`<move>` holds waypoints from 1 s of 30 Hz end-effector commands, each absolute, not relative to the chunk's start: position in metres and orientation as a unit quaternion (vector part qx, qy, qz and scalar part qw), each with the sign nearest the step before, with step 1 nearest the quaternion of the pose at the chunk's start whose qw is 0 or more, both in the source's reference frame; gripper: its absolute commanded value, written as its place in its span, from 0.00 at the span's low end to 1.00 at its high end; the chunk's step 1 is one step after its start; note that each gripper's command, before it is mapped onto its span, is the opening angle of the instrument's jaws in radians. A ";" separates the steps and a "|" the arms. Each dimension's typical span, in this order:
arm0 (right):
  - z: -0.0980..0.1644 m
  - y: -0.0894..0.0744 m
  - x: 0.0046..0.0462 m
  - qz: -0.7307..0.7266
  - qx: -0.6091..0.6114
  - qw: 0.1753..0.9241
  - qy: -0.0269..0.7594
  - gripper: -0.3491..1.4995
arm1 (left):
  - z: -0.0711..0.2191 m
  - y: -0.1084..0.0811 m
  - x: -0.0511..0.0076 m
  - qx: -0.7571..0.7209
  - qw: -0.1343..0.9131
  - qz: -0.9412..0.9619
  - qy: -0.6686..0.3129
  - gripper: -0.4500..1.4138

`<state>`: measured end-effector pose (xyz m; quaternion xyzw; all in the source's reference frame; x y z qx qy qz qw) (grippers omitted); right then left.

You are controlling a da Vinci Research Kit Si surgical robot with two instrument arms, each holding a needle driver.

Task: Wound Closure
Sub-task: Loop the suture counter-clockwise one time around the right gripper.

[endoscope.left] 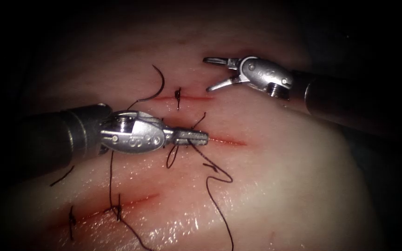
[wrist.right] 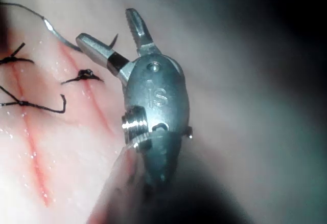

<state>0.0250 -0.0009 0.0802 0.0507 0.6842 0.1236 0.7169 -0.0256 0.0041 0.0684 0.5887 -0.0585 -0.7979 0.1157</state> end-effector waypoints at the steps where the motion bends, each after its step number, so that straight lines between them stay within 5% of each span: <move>1: 0.082 -0.002 0.0276 0.114 0.069 0.713 0.688 0.00 | 0.068 0.005 -0.0260 0.594 0.115 -0.794 -0.061 0.00; 7: 0.084 -0.005 0.0315 0.116 0.141 0.670 0.720 0.00 | 0.068 0.009 -0.0249 0.613 0.101 -0.781 -0.062 0.00; 30: 0.081 -0.010 0.0340 0.129 0.178 0.589 0.778 0.00 | 0.078 0.016 -0.0246 0.640 0.077 -0.762 -0.054 0.00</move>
